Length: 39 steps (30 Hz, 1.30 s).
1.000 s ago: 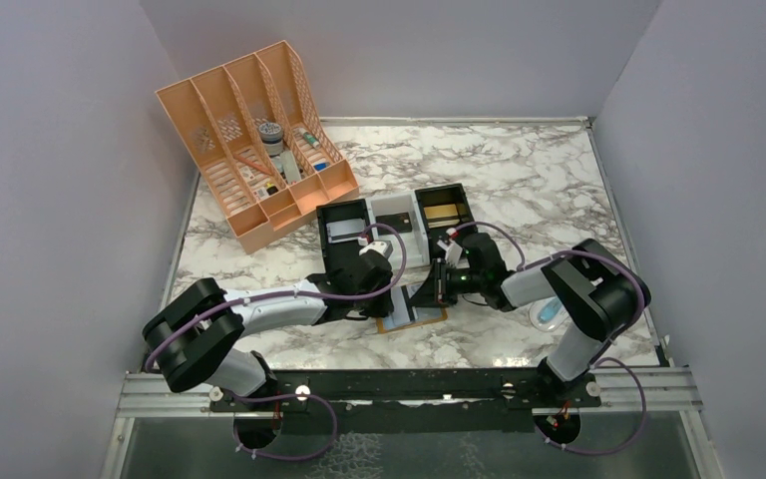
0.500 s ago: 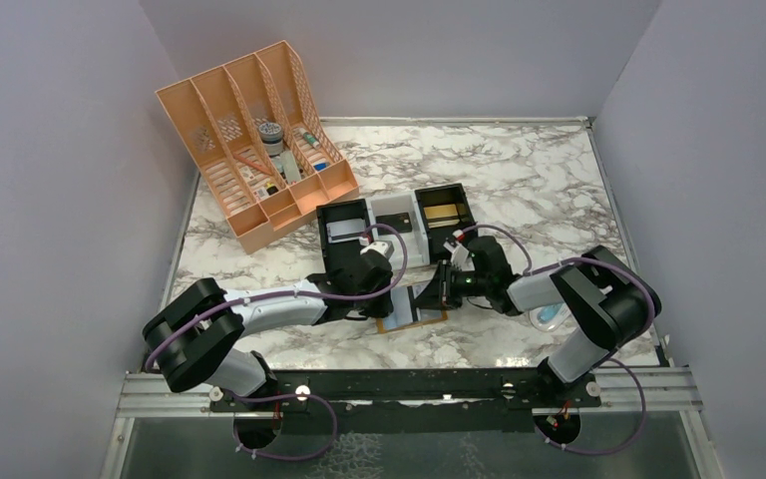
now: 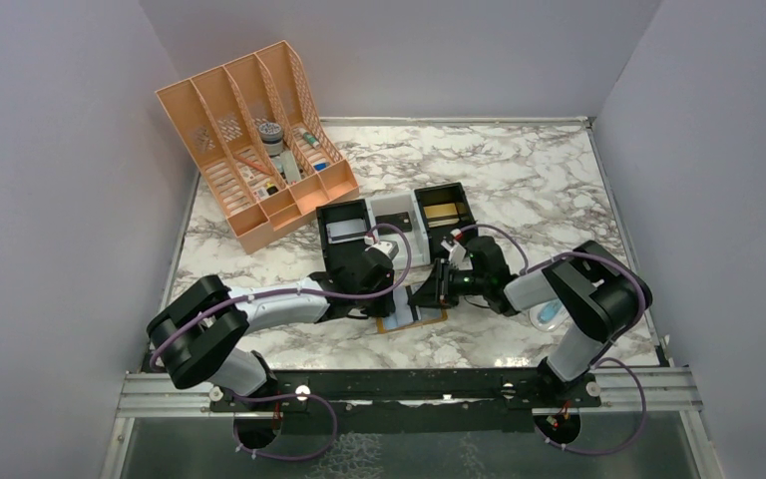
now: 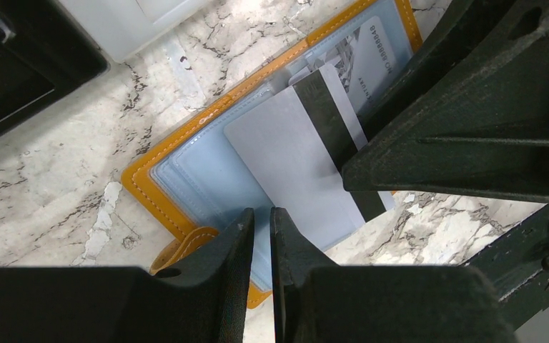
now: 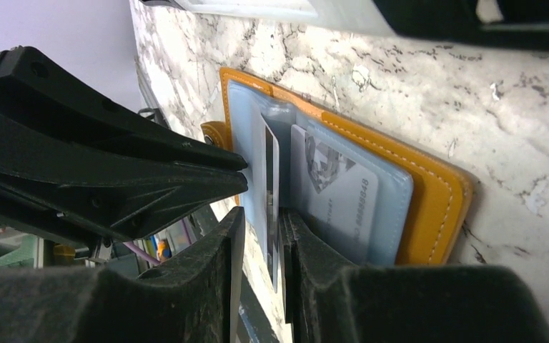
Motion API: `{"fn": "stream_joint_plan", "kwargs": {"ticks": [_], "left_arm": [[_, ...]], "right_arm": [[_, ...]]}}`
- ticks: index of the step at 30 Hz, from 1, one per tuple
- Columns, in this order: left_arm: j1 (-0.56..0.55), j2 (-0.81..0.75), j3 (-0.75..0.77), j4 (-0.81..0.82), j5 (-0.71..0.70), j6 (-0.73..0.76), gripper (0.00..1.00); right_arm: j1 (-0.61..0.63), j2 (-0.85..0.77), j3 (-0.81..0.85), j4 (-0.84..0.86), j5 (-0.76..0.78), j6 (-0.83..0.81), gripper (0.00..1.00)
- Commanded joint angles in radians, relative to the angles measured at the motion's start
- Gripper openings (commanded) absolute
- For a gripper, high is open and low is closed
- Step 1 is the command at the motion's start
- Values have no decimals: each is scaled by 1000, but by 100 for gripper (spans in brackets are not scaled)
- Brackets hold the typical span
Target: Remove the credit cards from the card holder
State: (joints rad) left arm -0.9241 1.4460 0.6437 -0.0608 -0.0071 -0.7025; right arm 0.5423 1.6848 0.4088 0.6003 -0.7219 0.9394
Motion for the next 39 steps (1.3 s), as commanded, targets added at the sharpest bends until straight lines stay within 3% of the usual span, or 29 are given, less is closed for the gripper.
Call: {"fn": "stream_joint_plan", "kwargs": {"ticks": [1,7,12,23,32,35,39], "left_arm": [[1,24,7,-35,26,19,18],[0,21,8,-36,27,19,18],[0,3,4,-39,11,17,18],[1,-88,-1,-33,-4,30,20],[2,-226,35,-100,-71,75,33],[2,-261,62,-179,-131,93,42],[20,-302,99,-282,-216,99,61]], "right_arm": [[14,34,15,43,-8,24,24],[28,22,4,50,28,39,12],[28,-66,1,-89,114,-19,1],[27,-334,-30,-336,250,-146,1],[27,-595,-19,-425,338,-264,1],[27,-653,9,-431,339,-319,1],[28,-670,60,-416,306,-370,1]]}}
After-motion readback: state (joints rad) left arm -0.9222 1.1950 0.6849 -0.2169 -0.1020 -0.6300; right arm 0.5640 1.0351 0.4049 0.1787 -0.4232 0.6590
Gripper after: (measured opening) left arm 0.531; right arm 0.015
